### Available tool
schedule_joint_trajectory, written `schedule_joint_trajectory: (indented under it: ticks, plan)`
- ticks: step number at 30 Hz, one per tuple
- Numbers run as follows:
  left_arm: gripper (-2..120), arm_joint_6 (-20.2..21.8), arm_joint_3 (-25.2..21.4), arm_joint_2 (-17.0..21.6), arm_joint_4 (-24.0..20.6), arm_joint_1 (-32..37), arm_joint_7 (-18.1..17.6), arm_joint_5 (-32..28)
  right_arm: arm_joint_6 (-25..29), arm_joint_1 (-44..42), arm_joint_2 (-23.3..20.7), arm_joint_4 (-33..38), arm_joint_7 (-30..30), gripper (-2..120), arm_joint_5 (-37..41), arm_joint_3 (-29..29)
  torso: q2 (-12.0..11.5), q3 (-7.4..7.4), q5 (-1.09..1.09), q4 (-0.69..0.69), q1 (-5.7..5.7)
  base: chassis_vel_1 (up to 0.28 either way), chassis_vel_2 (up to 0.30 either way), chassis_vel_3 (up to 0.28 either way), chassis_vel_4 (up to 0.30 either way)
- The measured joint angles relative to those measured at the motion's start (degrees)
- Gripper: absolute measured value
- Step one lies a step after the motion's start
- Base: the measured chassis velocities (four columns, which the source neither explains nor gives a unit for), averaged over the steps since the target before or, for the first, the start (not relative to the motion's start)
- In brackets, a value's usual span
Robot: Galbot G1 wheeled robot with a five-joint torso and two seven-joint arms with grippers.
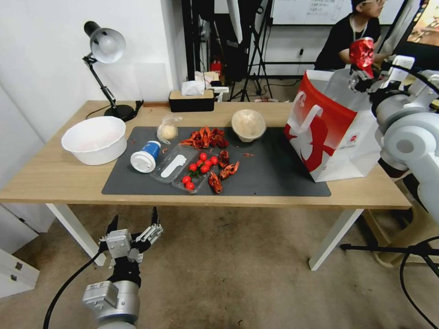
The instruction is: Pick up the trash from the table and place it into the takeout bag.
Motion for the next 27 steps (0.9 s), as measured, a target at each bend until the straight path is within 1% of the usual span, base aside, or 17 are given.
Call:
schedule_joint_trajectory:
  ticks: [1,2,4,5,7,8,9,10,11,12,14,15,22,27]
  plan:
    - [100,0.0,0.0,0.0,-0.1,0.1,0.0,0.0,-0.1,-0.2,0.1,-0.1,0.0,52,0.0,0.1,0.0,0.00,-0.01,0.00,0.00,0.000,0.000,0.000,0.000]
    - [100,0.0,0.0,0.0,-0.1,0.1,0.0,0.0,-0.1,-0.2,0.1,-0.1,0.0,52,0.0,0.1,0.0,0.00,-0.01,0.00,0.00,0.000,0.000,0.000,0.000]
    - [100,0.0,-0.1,0.1,-0.3,0.2,0.0,0.0,-0.1,-0.8,0.3,-0.2,-0.2,63,-0.1,0.3,0.0,0.00,0.00,0.00,0.00,0.000,0.000,0.000,0.000]
    - [100,0.0,-0.1,0.1,-0.3,0.2,0.0,0.0,-0.1,-0.8,0.3,-0.2,-0.2,63,-0.1,0.3,0.0,0.00,0.00,0.00,0.00,0.000,0.000,0.000,0.000]
    - [100,0.0,-0.1,0.2,-0.3,0.4,0.1,0.0,-0.1,-1.3,0.5,-0.3,-0.5,73,-0.6,0.4,0.0,0.00,0.00,0.00,0.00,0.000,0.000,0.000,0.000]
    - [100,0.0,-0.1,0.2,-0.3,0.4,0.1,0.0,-0.1,-1.4,0.5,-0.3,-0.6,76,-0.9,0.4,0.0,0.00,0.00,0.00,0.00,0.000,0.000,0.000,0.000]
    - [100,0.0,-0.1,0.2,-0.3,0.4,0.1,0.0,-0.1,-1.4,0.5,-0.3,-0.6,76,-0.9,0.4,0.0,0.00,0.00,0.00,0.00,0.000,0.000,0.000,0.000]
    - [100,0.0,-0.1,0.2,-0.3,0.5,0.1,0.1,-0.1,-1.7,0.5,-0.3,-0.8,83,-1.2,0.5,0.0,0.00,-0.01,0.00,0.00,0.000,0.000,0.000,0.000]
    - [100,0.0,-0.1,0.2,-0.4,0.5,0.1,0.1,-0.1,-1.8,0.5,-0.3,-1.0,88,-1.4,0.6,0.0,0.00,0.00,0.00,0.00,0.000,0.000,0.000,0.000]
    - [100,0.0,-0.1,0.1,-0.4,0.5,0.1,0.1,0.0,-1.9,0.5,-0.3,-1.1,91,-1.5,0.6,0.0,0.00,-0.01,0.00,0.00,0.000,0.000,0.000,0.000]
    - [100,0.0,-0.1,0.1,-0.4,0.5,0.1,0.1,0.0,-2.0,0.5,-0.3,-1.2,92,-1.6,0.7,0.0,0.00,0.00,0.00,0.00,0.000,0.000,0.000,0.000]
    - [100,0.1,-0.1,0.2,-0.4,0.5,0.1,0.1,0.0,-2.2,0.4,-0.3,-1.7,99,-1.7,0.8,0.0,0.00,0.00,0.00,0.00,0.000,0.000,0.000,0.000]
    - [100,0.1,-0.1,0.2,-0.5,0.6,0.2,0.1,1.2,-2.9,0.4,0.8,-3.5,100,-2.0,1.3,0.0,0.00,-0.01,0.00,0.00,0.000,0.000,0.000,0.000]
    - [100,0.1,-0.2,0.2,-0.6,0.7,0.2,0.1,2.4,-5.7,0.3,4.8,-4.9,100,-2.2,2.8,0.0,0.00,-0.01,0.00,0.00,0.000,0.000,0.000,0.000]
